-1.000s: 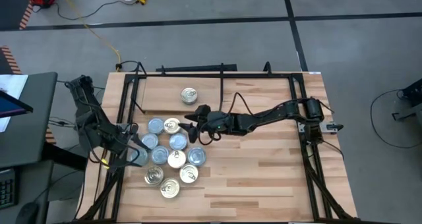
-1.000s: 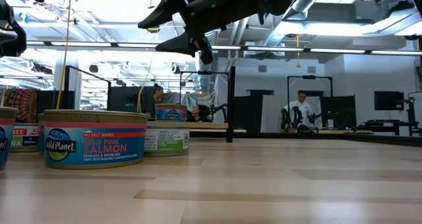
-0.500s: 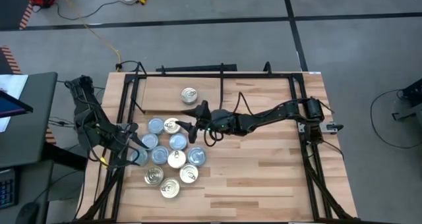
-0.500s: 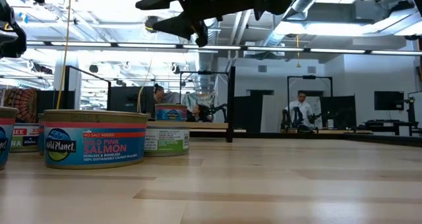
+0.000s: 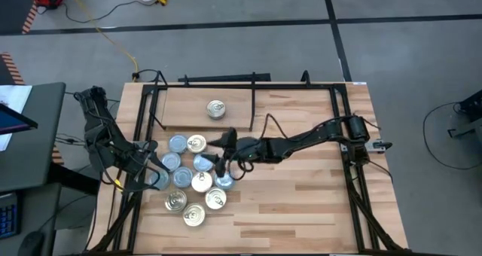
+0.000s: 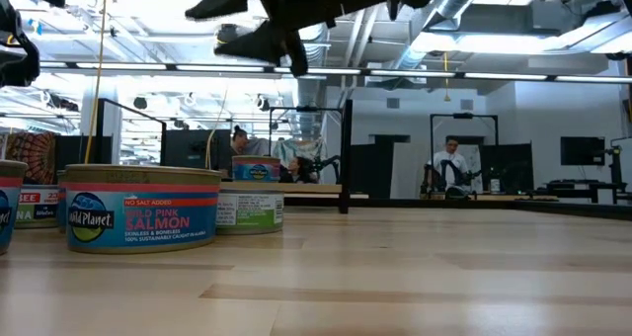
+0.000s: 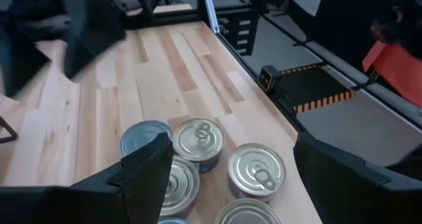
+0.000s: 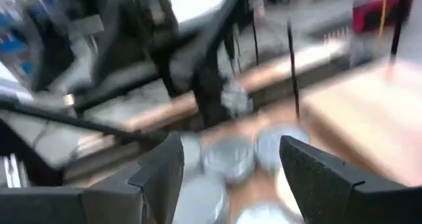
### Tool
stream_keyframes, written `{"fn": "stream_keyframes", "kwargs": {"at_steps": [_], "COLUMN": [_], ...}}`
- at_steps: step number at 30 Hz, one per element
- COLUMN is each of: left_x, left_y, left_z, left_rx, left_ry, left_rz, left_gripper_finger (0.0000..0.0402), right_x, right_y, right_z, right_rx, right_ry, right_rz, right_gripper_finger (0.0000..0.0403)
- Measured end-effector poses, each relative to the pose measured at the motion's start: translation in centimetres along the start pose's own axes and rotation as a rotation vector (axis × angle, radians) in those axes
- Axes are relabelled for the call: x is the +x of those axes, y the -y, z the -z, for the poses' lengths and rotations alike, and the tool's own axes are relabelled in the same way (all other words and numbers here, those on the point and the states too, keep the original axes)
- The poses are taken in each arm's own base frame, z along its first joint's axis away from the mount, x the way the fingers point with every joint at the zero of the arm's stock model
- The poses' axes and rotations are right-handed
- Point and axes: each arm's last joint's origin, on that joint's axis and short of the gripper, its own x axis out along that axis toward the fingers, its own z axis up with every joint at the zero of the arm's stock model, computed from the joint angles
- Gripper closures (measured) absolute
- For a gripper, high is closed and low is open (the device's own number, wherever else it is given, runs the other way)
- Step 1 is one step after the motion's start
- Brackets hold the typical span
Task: Stack canned seafood by type on shelf
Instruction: Put the green tuna can on the shelf
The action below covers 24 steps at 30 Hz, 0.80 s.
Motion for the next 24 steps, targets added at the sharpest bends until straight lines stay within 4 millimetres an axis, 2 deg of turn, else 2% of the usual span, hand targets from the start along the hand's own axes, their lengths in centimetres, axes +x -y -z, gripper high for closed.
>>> {"fn": "stream_keyframes", "kwargs": {"at_steps": [6,10,14,21,24], "left_x": [0.0,0.0,0.0,-0.1,-0.1], "left_y": [-0.1,-0.3,-0.4,-0.6,-0.6], "left_z": [0.3,0.6,0.9,1.2,1.2], "left_rx": [0.025,0.048,0.045,0.037,0.026], "left_ry": [-0.025,-0.050,-0.076,-0.097,-0.093], "left_rz": [-0.005,-0.049,-0.056,-0.087,-0.094], "left_gripper_finger": [0.0101,0.0101,0.0101,0.0101,0.0101], "right_x": [-0.5,-0.8,-0.6,1.5,1.6], "right_y": [-2.5,-3.3,-2.8,-1.6,-1.4], "right_z": [-1.7,-2.1,-1.6,1.0,1.5], "right_rx": [0.007,-0.011,-0.012,0.039,0.039], "right_ry": [-0.058,-0.080,-0.113,-0.166,-0.198], "right_rz": [0.017,0.012,0.035,0.051,0.038], "right_gripper_finger": [0.0127,0.0127,0.0127,0.0127,0.0127]}}
